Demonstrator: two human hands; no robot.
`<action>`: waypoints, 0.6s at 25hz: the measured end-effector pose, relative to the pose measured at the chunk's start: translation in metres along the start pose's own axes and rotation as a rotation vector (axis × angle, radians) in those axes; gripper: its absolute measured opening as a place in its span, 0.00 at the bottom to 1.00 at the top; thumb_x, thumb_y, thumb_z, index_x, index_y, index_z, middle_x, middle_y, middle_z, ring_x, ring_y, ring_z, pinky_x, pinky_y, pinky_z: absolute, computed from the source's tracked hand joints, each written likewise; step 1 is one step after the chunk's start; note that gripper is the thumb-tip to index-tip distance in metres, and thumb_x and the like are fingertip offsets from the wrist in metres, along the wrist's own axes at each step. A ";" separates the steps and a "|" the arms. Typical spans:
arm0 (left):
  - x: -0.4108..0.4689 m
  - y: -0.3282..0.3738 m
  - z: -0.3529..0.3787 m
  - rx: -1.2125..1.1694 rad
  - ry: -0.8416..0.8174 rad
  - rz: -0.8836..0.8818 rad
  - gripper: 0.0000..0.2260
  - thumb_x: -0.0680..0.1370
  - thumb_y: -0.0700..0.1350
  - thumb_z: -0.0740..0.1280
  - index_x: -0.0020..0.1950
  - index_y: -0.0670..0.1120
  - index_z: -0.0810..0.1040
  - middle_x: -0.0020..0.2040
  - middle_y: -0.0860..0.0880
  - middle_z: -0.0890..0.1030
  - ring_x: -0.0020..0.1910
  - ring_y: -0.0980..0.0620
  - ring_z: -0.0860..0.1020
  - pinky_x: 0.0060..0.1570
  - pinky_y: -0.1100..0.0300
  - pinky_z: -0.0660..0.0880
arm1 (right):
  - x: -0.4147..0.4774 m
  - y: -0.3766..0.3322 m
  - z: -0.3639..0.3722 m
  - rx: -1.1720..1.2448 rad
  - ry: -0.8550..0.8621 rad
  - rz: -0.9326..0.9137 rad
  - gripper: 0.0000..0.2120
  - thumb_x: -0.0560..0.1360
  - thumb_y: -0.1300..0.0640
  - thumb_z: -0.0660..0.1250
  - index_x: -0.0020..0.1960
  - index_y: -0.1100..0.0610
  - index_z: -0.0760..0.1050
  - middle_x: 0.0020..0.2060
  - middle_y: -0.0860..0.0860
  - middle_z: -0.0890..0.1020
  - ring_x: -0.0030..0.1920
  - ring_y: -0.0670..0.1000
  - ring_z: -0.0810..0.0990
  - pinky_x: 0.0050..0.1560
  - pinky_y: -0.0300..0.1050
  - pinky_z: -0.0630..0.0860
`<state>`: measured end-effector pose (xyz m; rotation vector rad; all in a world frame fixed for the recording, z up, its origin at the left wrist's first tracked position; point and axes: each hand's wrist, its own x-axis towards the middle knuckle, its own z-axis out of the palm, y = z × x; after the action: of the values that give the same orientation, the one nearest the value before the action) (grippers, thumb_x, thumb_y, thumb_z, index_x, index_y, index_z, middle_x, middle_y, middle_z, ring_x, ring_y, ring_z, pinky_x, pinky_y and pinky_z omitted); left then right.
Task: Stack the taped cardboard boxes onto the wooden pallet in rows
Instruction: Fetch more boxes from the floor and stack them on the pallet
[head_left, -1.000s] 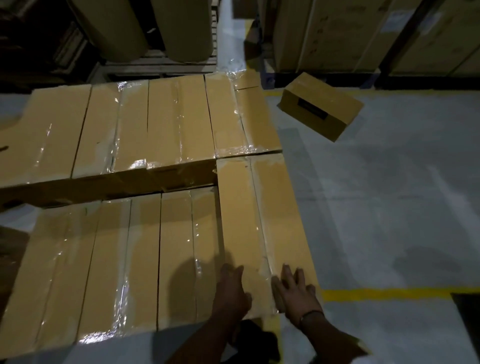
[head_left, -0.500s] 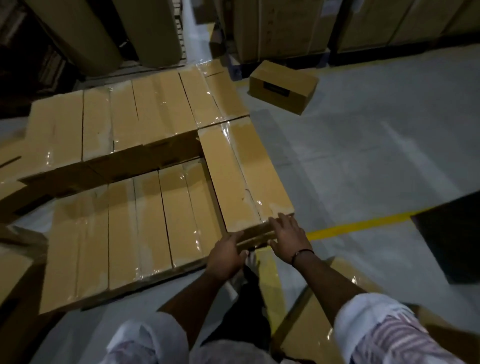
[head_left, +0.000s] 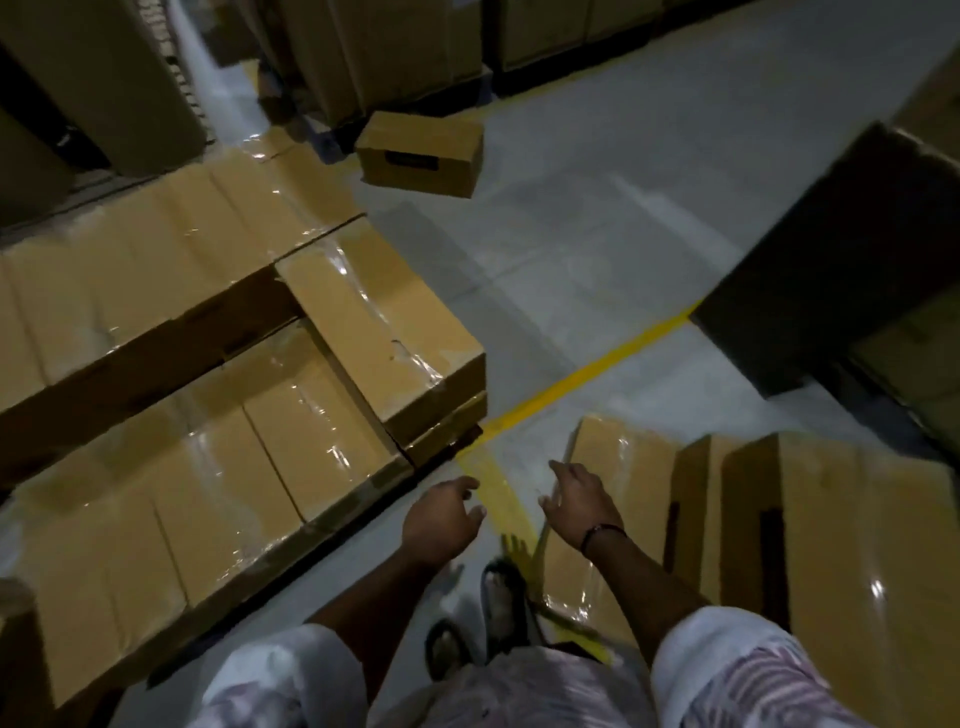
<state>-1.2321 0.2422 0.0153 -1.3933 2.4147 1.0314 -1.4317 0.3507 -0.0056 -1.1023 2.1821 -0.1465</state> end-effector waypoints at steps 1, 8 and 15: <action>-0.004 0.003 0.008 0.004 -0.030 0.014 0.22 0.82 0.56 0.67 0.74 0.52 0.73 0.65 0.50 0.81 0.61 0.49 0.80 0.58 0.53 0.78 | -0.012 0.010 0.006 0.033 0.005 0.040 0.30 0.81 0.47 0.64 0.80 0.51 0.60 0.74 0.54 0.67 0.73 0.59 0.66 0.69 0.55 0.69; -0.038 0.010 0.073 -0.016 -0.155 0.172 0.22 0.81 0.55 0.68 0.73 0.50 0.74 0.63 0.49 0.82 0.61 0.48 0.80 0.57 0.53 0.78 | -0.093 0.059 0.051 0.201 0.095 0.236 0.29 0.80 0.46 0.66 0.78 0.51 0.64 0.71 0.53 0.71 0.71 0.58 0.69 0.69 0.53 0.71; -0.058 0.011 0.115 0.035 -0.237 0.159 0.21 0.79 0.55 0.68 0.71 0.51 0.76 0.61 0.51 0.83 0.61 0.48 0.80 0.59 0.52 0.77 | -0.132 0.105 0.077 0.295 0.146 0.352 0.29 0.79 0.49 0.68 0.77 0.52 0.65 0.72 0.54 0.72 0.71 0.57 0.70 0.70 0.51 0.70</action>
<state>-1.2301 0.3599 -0.0389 -1.0166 2.3829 1.1138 -1.4007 0.5306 -0.0353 -0.5502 2.3516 -0.3867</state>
